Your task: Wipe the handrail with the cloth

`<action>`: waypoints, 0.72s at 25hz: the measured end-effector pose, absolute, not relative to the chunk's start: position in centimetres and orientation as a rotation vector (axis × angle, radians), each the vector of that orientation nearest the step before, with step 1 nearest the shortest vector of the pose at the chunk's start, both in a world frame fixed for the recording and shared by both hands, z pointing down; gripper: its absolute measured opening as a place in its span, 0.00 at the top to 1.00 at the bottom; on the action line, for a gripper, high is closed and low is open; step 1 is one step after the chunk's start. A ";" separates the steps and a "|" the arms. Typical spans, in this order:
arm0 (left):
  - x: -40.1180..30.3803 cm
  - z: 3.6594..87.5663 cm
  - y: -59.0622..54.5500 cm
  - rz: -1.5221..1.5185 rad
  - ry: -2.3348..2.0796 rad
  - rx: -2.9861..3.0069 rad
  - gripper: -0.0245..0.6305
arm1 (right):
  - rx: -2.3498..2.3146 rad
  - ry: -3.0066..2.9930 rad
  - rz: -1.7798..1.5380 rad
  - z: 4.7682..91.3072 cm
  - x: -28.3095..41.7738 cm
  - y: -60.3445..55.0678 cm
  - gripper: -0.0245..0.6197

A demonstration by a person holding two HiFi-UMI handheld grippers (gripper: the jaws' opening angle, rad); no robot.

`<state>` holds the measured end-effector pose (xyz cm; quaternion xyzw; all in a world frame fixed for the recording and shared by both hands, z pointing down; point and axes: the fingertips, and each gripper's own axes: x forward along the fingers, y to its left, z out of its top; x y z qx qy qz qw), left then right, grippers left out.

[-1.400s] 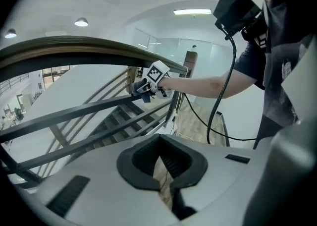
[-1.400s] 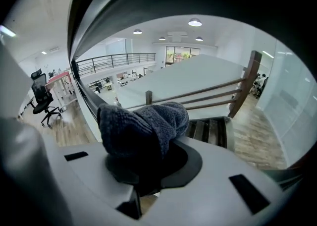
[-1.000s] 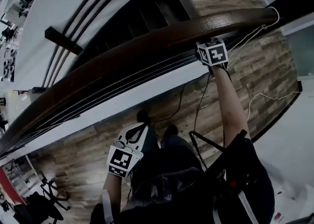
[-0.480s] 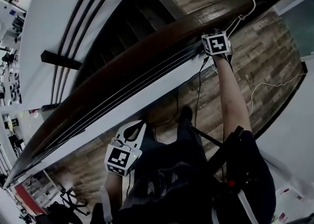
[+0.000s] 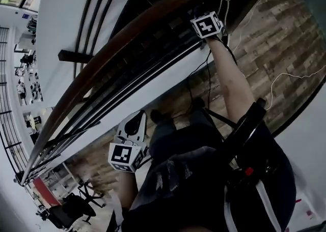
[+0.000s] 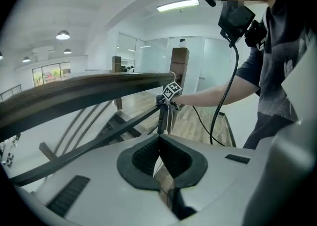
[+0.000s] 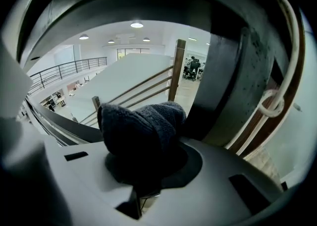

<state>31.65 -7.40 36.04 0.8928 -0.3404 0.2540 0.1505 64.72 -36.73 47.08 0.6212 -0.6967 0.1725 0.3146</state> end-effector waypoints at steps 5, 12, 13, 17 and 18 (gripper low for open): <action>32.0 35.3 -6.1 0.696 -1.060 2.559 0.95 | 1.447 -1.959 0.352 45.8 60.6 -34.7 0.90; 27.8 33.1 -9.5 0.698 -1.214 2.657 0.95 | 0.639 -2.519 0.534 43.3 38.4 -22.8 0.90; 27.1 32.5 -9.7 0.661 -1.234 2.673 0.95 | 0.508 -2.619 0.577 41.5 35.3 -20.5 0.90; 23.2 29.8 -9.4 0.526 -1.289 2.690 0.95 | 0.157 -2.922 0.746 33.4 25.4 -12.5 0.90; 21.9 29.0 -9.1 0.514 -1.306 2.698 0.95 | 0.123 -2.970 0.779 31.9 23.2 -11.2 0.90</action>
